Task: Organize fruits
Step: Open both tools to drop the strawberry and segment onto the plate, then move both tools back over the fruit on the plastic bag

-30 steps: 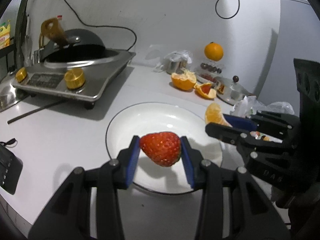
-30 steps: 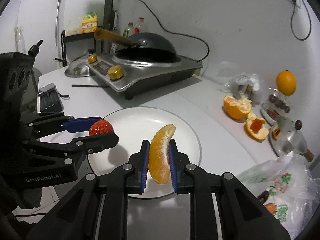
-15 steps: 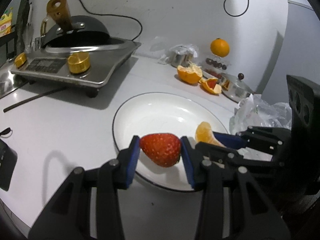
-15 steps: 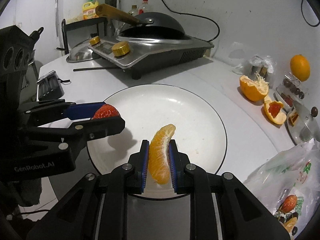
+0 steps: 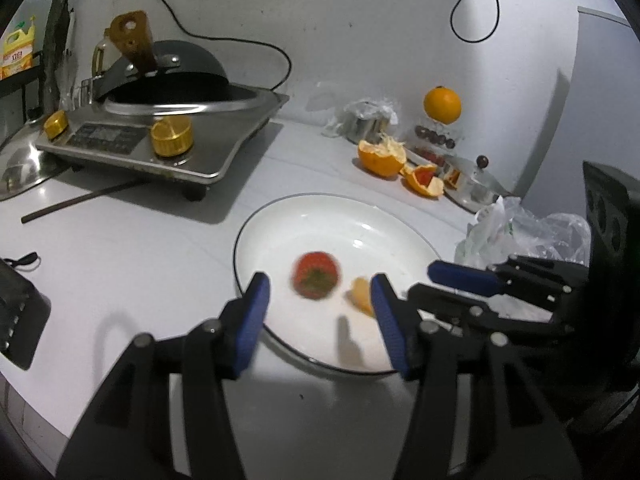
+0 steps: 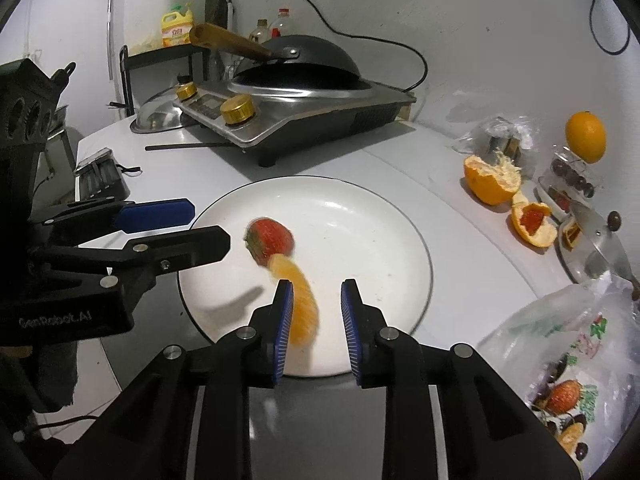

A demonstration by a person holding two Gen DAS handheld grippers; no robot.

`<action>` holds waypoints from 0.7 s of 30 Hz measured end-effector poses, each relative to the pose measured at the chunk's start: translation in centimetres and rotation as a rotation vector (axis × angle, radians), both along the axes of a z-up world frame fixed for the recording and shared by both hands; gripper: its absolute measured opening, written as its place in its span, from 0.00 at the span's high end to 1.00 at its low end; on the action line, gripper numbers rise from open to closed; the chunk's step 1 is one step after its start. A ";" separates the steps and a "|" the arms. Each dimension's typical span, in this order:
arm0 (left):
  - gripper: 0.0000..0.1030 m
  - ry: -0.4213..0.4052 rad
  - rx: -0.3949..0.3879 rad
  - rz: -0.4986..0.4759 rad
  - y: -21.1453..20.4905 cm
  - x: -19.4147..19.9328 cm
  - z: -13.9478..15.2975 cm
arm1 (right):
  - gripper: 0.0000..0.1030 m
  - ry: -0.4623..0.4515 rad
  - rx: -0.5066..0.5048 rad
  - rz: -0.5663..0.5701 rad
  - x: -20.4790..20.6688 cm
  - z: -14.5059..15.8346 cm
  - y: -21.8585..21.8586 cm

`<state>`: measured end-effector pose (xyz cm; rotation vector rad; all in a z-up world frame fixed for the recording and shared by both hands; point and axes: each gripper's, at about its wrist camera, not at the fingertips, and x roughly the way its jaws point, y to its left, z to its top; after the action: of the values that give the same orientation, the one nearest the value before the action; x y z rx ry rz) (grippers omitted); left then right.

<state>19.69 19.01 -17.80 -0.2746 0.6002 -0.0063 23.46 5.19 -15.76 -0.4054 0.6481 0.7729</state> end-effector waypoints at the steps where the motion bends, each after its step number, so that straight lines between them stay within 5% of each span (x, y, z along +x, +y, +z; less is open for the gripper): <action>1: 0.47 -0.001 0.003 0.001 -0.1 -0.1 0.1 | 0.75 -0.004 0.002 -0.003 -0.1 0.2 -0.2; 12: 0.46 -0.016 0.035 -0.013 -3.0 -0.9 1.5 | 0.75 -0.039 0.037 -0.040 -1.4 1.9 -4.1; 16: 0.35 -0.024 0.042 -0.019 -4.3 -1.2 2.0 | 0.74 -0.051 0.049 -0.053 -1.9 2.4 -5.4; 21: 0.34 -0.035 0.060 -0.033 -6.0 -1.5 2.7 | 0.74 -0.063 0.065 -0.081 -2.2 2.9 -7.7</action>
<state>18.20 12.99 -15.08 -0.2063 0.5694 -0.0251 21.29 -2.52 -12.84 -0.3408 0.5755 0.6993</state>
